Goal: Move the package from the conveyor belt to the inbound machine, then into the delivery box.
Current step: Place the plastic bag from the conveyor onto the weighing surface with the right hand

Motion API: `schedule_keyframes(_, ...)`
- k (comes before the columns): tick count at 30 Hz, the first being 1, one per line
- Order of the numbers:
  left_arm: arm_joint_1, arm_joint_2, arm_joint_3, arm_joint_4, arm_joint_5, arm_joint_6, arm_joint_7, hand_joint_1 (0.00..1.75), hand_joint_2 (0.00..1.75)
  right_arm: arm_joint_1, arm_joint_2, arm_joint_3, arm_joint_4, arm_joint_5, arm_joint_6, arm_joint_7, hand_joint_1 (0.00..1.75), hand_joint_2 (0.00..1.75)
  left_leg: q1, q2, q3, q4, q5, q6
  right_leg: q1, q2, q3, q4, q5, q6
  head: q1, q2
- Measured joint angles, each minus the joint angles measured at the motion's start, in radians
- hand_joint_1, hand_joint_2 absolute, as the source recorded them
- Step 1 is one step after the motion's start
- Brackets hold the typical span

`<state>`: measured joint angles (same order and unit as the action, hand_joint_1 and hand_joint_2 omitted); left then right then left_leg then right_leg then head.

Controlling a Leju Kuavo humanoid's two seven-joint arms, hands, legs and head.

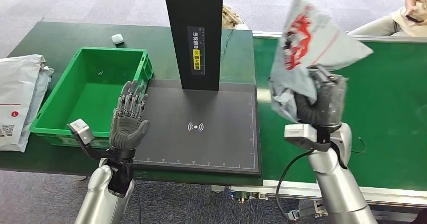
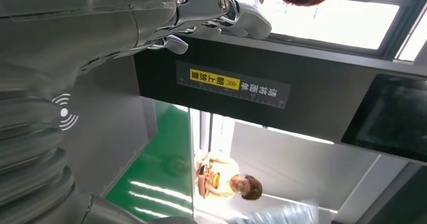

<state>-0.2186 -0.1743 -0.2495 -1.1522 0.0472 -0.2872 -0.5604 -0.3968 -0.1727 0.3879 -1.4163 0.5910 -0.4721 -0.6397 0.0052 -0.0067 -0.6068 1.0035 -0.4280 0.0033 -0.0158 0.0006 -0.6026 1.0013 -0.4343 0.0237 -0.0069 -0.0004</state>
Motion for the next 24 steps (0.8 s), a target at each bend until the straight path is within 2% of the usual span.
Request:
schedule_keyframes(3, -0.002, 0.0, -0.001, 0.009, -0.007, -0.01, -0.013, 0.0, 1.75, -0.029, -0.009, 0.12, 0.067, 0.102, 0.183, 0.073, 1.75, 1.75, 0.0, 0.0, 0.0, 0.0, 0.0, 0.0, 0.0, -0.001, 0.0, 0.0, 0.0, 0.0, 0.0, 0.0)
schedule_keyframes(5, -0.001, 0.001, -0.001, 0.013, -0.01, -0.016, -0.019, 0.0, 1.75, -0.043, -0.012, 0.184, 0.119, 0.145, 0.245, 0.099, 1.75, 1.75, 0.0, -0.002, -0.001, 0.0, 0.0, 0.0, 0.0, -0.002, 0.0, 0.0, 0.0, 0.0, 0.0, 0.0)
schedule_keyframes(9, 0.002, 0.003, 0.0, 0.019, -0.013, -0.019, -0.026, 0.0, 1.75, -0.06, -0.013, 0.258, 0.186, 0.161, 0.3, 0.121, 1.75, 1.75, 0.0, -0.002, -0.002, 0.0, 0.0, 0.0, 0.0, -0.002, -0.001, 0.0, 0.0, 0.0, 0.0, 0.0)
schedule_keyframes(13, 0.002, 0.005, 0.0, 0.022, -0.019, -0.021, -0.026, 0.0, 1.75, -0.113, -0.008, 0.325, 0.287, 0.151, 0.512, 0.175, 1.75, 1.75, 0.0, -0.001, -0.001, 0.0, -0.001, 0.001, 0.0, -0.001, -0.001, 0.0, 0.0, 0.0, 0.0, 0.0)
schedule_keyframes(15, 0.002, 0.005, 0.0, 0.025, -0.02, -0.021, -0.025, 0.0, 1.75, -0.15, 0.003, 0.37, 0.379, 0.153, 0.585, 0.195, 1.75, 1.75, 0.0, -0.001, -0.001, 0.0, 0.0, 0.001, 0.0, -0.001, 0.0, 0.0, 0.0, 0.0, 0.0, 0.0)
schedule_keyframes(19, -0.001, 0.006, 0.0, 0.03, -0.02, -0.021, -0.019, 0.0, 1.75, -0.224, 0.022, 0.458, 0.553, 0.152, 0.657, 0.207, 1.75, 1.75, 0.0, 0.0, 0.003, 0.0, 0.0, 0.0, 0.0, 0.001, 0.002, 0.0, 0.0, 0.0, 0.0, 0.0)
schedule_keyframes(24, -0.008, 0.006, 0.0, 0.035, -0.02, -0.017, -0.014, 0.0, 1.75, -0.275, 0.023, 0.516, 0.649, 0.131, 0.671, 0.19, 1.75, 1.75, 0.0, 0.001, 0.009, 0.0, -0.001, -0.001, 0.001, 0.002, 0.007, 0.0, 0.0, -0.001, 0.0, 0.0)
